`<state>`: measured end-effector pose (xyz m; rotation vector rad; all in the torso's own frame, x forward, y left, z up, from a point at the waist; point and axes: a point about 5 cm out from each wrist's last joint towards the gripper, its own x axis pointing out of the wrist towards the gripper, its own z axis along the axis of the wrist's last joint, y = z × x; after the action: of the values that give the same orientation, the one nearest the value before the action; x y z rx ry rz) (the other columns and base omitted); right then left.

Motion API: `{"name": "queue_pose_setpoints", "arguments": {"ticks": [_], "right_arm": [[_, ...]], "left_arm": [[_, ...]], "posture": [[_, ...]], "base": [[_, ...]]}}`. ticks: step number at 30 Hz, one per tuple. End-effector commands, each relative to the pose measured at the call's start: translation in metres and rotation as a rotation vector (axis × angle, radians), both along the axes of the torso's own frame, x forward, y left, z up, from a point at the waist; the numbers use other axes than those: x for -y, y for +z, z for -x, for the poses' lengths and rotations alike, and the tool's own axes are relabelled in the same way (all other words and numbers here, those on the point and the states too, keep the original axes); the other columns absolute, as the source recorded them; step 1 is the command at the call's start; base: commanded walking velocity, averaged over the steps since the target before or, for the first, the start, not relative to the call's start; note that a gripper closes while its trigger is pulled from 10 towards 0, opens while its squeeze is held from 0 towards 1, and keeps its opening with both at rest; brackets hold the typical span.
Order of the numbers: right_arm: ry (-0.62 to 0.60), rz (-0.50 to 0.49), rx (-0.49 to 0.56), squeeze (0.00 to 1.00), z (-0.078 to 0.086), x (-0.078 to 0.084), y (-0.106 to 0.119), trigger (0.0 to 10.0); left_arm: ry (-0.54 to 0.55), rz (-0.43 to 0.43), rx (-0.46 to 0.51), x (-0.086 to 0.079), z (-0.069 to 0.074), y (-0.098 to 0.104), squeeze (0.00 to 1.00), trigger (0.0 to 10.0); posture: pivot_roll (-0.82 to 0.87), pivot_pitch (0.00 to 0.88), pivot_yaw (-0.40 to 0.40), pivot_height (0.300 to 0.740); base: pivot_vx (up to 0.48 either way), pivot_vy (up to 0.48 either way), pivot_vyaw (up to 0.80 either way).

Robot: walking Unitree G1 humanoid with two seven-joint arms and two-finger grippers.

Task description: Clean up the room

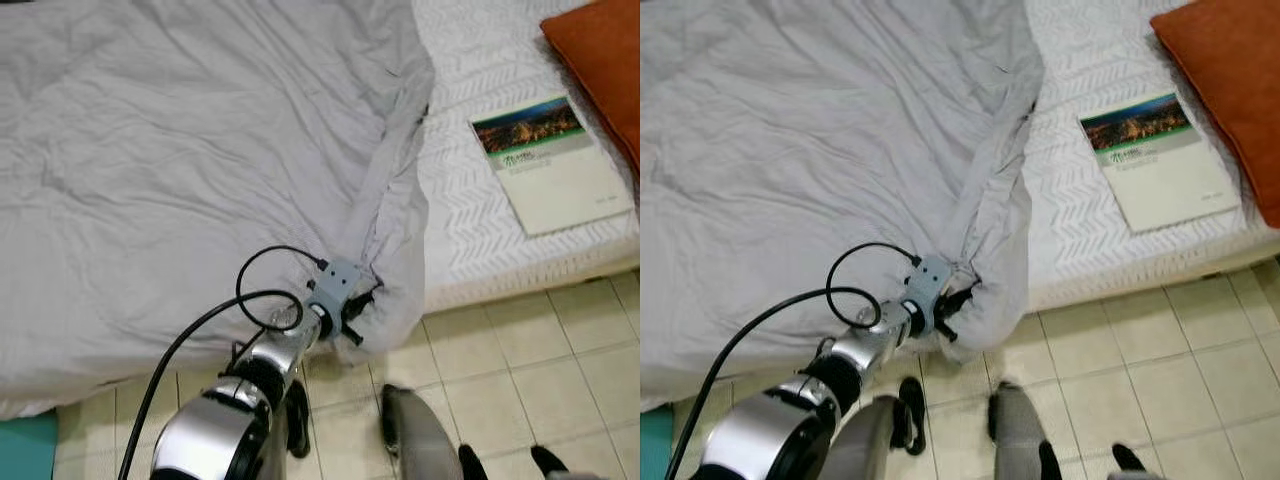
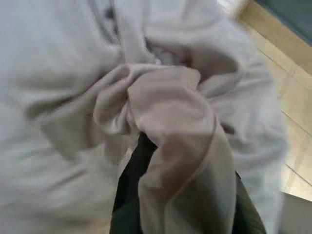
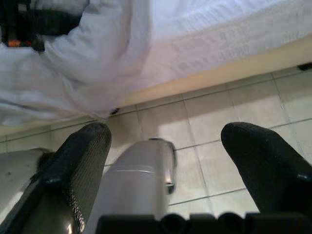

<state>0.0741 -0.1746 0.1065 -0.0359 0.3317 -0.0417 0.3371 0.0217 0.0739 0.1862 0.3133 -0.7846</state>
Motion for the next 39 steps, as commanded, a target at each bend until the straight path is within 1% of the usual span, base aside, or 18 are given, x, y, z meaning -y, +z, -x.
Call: {"name": "queue_pose_setpoints", "arguments": {"ticks": [1, 2, 3, 7, 10, 12, 15, 18, 19, 20, 21, 24, 30, 31, 32, 34, 35, 39], "right_arm": [[-0.01, -0.002, -0.053, 0.0, 0.008, 0.001, -0.005, 10.0], [-0.008, -0.002, -0.054, 0.0, 0.009, 0.001, -0.006, 10.0], [-0.008, -0.002, -0.054, 0.0, 0.009, 0.001, -0.006, 10.0], [0.001, -0.003, -0.054, 0.0, 0.008, -0.001, -0.006, 10.0], [0.004, -0.004, -0.054, 0.0, 0.008, -0.001, -0.007, 10.0], [0.007, -0.005, -0.055, 0.0, 0.008, -0.001, -0.007, 10.0], [0.008, -0.006, -0.057, 0.0, 0.008, -0.002, -0.008, 10.0], [0.009, -0.006, -0.06, 0.0, 0.009, -0.003, -0.008, 10.0], [0.009, -0.006, -0.06, 0.0, 0.009, -0.003, -0.008, 10.0], [0.009, -0.007, -0.06, 0.0, 0.01, -0.004, -0.008, 10.0], [0.009, -0.009, -0.06, 0.0, 0.01, -0.006, -0.008, 10.0], [0.01, -0.012, -0.059, 0.0, 0.01, -0.008, -0.009, 10.0], [0.011, -0.017, -0.059, 0.0, 0.011, -0.012, -0.01, 10.0], [0.009, -0.02, -0.054, 0.0, 0.009, -0.013, -0.009, 10.0], [0.009, -0.02, -0.054, 0.0, 0.009, -0.013, -0.009, 10.0], [0.01, -0.021, -0.046, 0.0, 0.007, -0.014, -0.01, 10.0], [0.01, -0.021, -0.046, 0.0, 0.007, -0.014, -0.01, 10.0], [0.016, -0.026, -0.041, 0.0, 0.004, -0.015, -0.011, 10.0]], "left_arm": [[-0.087, 0.013, -0.054, 0.024, 0.019, -0.012, 0.0, 10.0], [-0.111, 0.011, -0.045, 0.031, 0.022, -0.012, 0.0, 10.0], [-0.111, 0.011, -0.045, 0.031, 0.022, -0.012, 0.0, 10.0], [-0.162, 0.06, -0.066, 0.051, 0.031, -0.01, 0.0, 10.0], [-0.183, 0.088, -0.066, 0.06, 0.034, -0.006, 0.0, 10.0], [-0.218, 0.114, -0.058, 0.074, 0.038, 0.001, 0.0, 10.0], [-0.257, 0.138, -0.053, 0.087, 0.044, 0.006, 0.0, 10.0], [-0.304, 0.22, -0.089, 0.111, 0.055, 0.016, 0.0, 10.0], [-0.304, 0.22, -0.089, 0.111, 0.055, 0.016, 0.0, 10.0], [-0.318, 0.238, -0.094, 0.117, 0.059, 0.019, 0.0, 10.0], [-0.35, 0.248, -0.103, 0.128, 0.067, 0.02, 0.0, 10.0], [-0.412, 0.247, -0.114, 0.142, 0.082, 0.02, 0.0, 10.0], [-0.427, 0.219, -0.081, 0.148, 0.083, 0.024, 0.0, 10.0], [-0.41, 0.238, -0.072, 0.143, 0.077, 0.027, 0.0, 10.0], [-0.41, 0.238, -0.072, 0.143, 0.077, 0.027, 0.0, 10.0], [-0.334, 0.266, -0.073, 0.127, 0.062, 0.026, 0.0, 10.0], [-0.334, 0.266, -0.073, 0.127, 0.062, 0.026, 0.0, 10.0], [-0.286, 0.271, -0.097, 0.111, 0.052, 0.02, 0.0, 10.0]], "posture": [[-0.3, 0.442, 0.08, 0.74], [-0.3, 0.44, 0.076, 0.74], [-0.3, 0.44, 0.076, 0.74], [-0.3, 0.439, 0.074, 0.74], [-0.3, 0.438, 0.073, 0.74], [-0.29, 0.437, 0.074, 0.74], [-0.3, 0.435, 0.075, 0.74], [-0.3, 0.433, 0.078, 0.74], [-0.3, 0.433, 0.078, 0.74], [-0.3, 0.432, 0.081, 0.74], [-0.3, 0.431, 0.084, 0.74], [-0.3, 0.432, 0.087, 0.74], [-0.31, 0.435, 0.096, 0.74], [-0.3, 0.439, 0.099, 0.74], [-0.3, 0.439, 0.099, 0.74], [-0.29, 0.435, 0.104, 0.74], [-0.29, 0.435, 0.104, 0.74], [-0.27, 0.433, 0.105, 0.74]], "base": [[0.0, -0.48, 0.0], [0.0, -0.48, 0.0], [0.0, -0.48, 0.0], [0.0, -0.468, 0.0], [0.0, 0.0, 0.0], [0.0, 0.0, 0.0], [0.0, 0.0, 0.0], [0.0, 0.0, 0.0], [0.0, 0.0, 0.0], [0.0, 0.0, 0.0], [0.0, 0.0, 0.0], [0.0, 0.0, 0.0], [0.0, 0.0, 0.0], [0.0, 0.0, 0.0], [0.0, 0.0, 0.0], [0.0, -0.24, 0.0], [0.0, -0.48, 0.0], [0.0, -0.48, 0.0]]}}
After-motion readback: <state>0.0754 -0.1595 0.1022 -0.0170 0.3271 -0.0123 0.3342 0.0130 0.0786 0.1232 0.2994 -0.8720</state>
